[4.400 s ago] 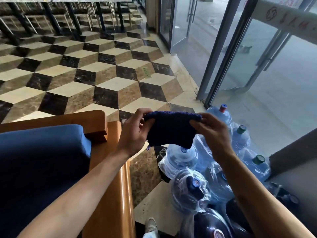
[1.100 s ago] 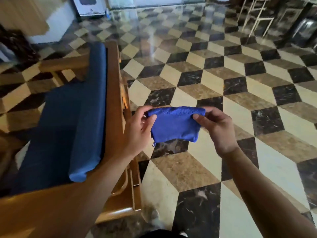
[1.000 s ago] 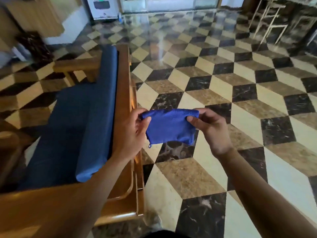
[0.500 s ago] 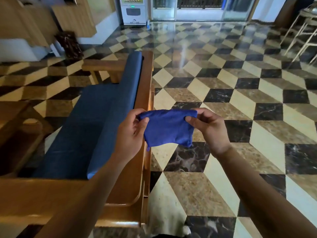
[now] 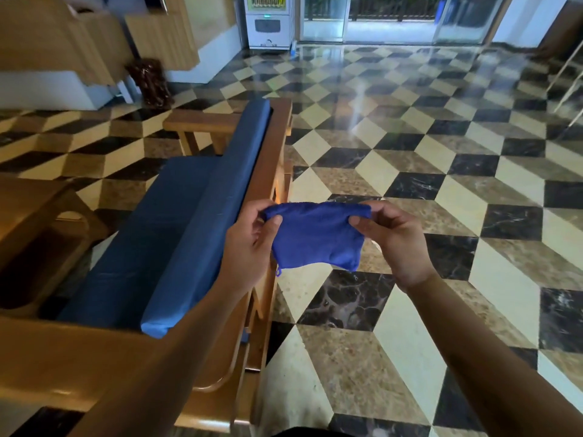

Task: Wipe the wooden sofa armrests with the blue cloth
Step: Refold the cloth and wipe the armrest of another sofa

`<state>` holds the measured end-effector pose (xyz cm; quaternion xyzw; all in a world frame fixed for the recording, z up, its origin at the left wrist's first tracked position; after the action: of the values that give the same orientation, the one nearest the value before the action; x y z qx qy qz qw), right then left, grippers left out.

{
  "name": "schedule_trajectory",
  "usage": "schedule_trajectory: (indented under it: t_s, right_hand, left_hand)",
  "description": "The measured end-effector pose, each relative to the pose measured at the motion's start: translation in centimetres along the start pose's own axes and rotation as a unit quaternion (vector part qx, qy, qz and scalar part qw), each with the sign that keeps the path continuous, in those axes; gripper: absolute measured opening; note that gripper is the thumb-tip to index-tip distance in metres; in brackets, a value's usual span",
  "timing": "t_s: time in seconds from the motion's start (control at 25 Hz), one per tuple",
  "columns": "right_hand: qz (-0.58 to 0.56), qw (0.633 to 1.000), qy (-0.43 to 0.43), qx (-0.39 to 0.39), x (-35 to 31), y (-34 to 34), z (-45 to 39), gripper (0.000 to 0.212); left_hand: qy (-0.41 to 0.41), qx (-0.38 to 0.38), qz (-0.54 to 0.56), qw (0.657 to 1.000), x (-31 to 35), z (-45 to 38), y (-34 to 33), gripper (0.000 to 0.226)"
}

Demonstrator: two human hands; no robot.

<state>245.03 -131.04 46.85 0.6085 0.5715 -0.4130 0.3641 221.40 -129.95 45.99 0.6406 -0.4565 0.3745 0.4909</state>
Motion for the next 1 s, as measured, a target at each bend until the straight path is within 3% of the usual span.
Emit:
schedule_trajectory:
  t_s: [0.44,1.0]
  right_hand:
    - [-0.005,1.000,-0.015,0.009,3.8,3.0,-6.6,0.021]
    - [0.031,0.998,-0.039,0.045,13.2,-1.2,-27.7,0.016]
  left_hand:
    - [0.005,-0.018,0.001,1.000,-1.9,-6.9,-4.4,0.014]
    - [-0.019,-0.045,0.002,0.999,-8.6,-32.1,-5.4,0.013]
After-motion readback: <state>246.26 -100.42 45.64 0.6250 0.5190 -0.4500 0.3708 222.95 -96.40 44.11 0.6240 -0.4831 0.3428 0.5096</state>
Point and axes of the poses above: each hand's wrist, its own z-axis away from the middle knuckle, its own y-axis out of the back of the hand, x = y × z, the point moved 1 cm from there along -z, towards the middle knuckle, and after that the axes turned 11 degrees about y, right-handed, at the moved point
